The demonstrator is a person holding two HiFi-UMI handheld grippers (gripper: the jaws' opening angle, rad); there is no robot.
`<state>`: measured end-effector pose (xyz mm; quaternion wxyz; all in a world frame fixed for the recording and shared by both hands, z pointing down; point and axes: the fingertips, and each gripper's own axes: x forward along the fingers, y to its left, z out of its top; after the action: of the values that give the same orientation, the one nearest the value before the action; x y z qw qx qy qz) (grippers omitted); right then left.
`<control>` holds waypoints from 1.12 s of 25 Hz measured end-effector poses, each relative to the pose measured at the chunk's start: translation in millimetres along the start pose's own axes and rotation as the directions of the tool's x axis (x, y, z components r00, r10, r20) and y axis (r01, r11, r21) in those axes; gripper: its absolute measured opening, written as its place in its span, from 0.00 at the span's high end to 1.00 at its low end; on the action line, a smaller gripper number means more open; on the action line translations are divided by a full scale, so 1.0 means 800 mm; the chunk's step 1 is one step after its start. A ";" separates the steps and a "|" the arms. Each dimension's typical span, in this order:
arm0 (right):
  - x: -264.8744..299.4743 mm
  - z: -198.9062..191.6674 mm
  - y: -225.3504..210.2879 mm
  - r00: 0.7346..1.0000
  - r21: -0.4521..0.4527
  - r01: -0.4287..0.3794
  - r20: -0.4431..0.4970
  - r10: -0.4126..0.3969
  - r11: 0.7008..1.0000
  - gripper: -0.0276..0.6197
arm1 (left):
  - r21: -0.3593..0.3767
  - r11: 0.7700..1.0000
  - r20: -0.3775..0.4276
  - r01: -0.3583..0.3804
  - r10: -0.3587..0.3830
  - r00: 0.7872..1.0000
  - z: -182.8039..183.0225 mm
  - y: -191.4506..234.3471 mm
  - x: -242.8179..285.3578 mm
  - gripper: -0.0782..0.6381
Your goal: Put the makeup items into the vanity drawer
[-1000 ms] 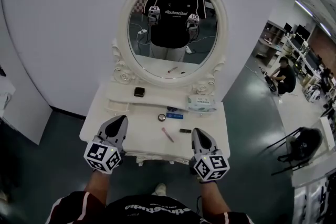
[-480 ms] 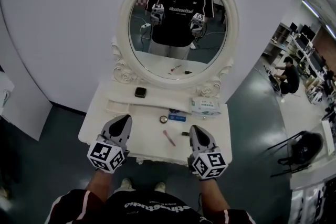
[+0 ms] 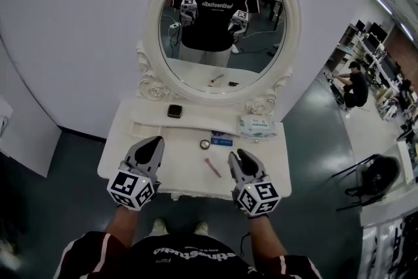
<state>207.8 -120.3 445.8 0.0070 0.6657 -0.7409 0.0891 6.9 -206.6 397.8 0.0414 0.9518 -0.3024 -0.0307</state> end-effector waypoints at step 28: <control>0.079 -0.248 -0.038 0.889 -0.090 -0.165 -0.444 0.109 0.982 0.82 | 0.001 0.998 -0.076 -0.055 0.055 0.996 -0.056 -0.020 0.032 0.89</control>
<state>209.1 -157.7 653.2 0.2085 0.5729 -0.7695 0.1900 41.0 -205.5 439.9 0.0543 0.9435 -0.3268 0.0064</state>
